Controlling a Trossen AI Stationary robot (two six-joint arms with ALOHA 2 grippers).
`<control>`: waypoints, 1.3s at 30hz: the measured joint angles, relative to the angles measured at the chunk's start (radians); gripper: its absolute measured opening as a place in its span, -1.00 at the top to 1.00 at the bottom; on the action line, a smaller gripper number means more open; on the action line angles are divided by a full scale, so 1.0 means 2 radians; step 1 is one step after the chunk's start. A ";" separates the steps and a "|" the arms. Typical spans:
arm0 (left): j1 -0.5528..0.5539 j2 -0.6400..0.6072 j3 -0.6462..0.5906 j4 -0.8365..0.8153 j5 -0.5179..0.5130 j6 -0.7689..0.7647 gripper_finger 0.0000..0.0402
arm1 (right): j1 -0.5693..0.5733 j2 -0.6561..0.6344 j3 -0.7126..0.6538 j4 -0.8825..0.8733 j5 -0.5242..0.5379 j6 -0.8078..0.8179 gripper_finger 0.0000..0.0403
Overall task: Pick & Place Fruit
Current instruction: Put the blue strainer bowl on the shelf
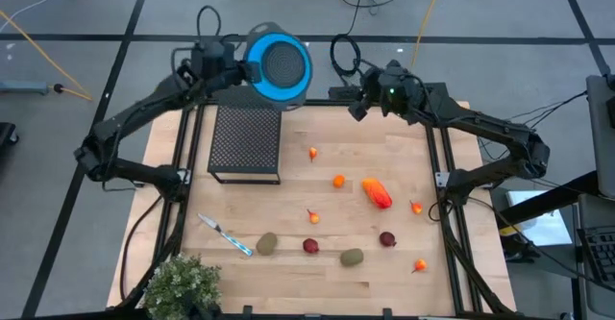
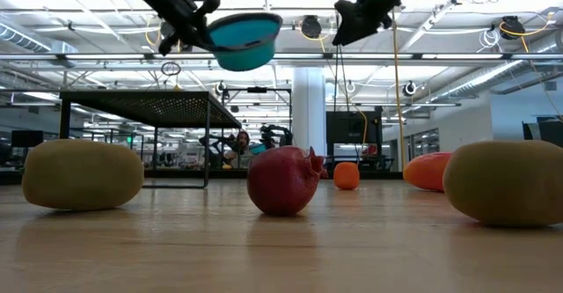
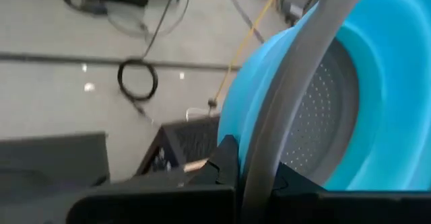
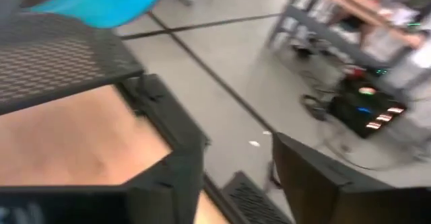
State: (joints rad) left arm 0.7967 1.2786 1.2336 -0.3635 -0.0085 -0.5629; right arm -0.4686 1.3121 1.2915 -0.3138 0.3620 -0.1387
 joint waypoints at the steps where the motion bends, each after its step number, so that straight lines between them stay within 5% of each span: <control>1: 0.008 0.001 0.009 -0.020 0.012 0.000 1.00 | -0.007 -0.004 -0.008 0.007 -0.024 0.000 0.30; 8: 0.066 0.000 0.051 -0.136 0.100 -0.005 1.00 | -0.051 -0.044 -0.087 0.085 -0.161 0.000 0.94; 23: 0.157 0.004 0.058 -0.237 0.244 -0.048 1.00 | -0.139 -0.150 -0.222 0.186 -0.418 0.011 1.00; 39: 0.175 0.005 0.058 -0.373 0.222 -0.094 1.00 | -0.186 -0.199 -0.283 0.185 -0.447 0.009 1.00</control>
State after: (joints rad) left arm 1.1475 1.2884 1.3491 -1.1093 0.4364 -0.7508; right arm -0.8408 0.9135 0.7254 0.0568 -0.5329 -0.1204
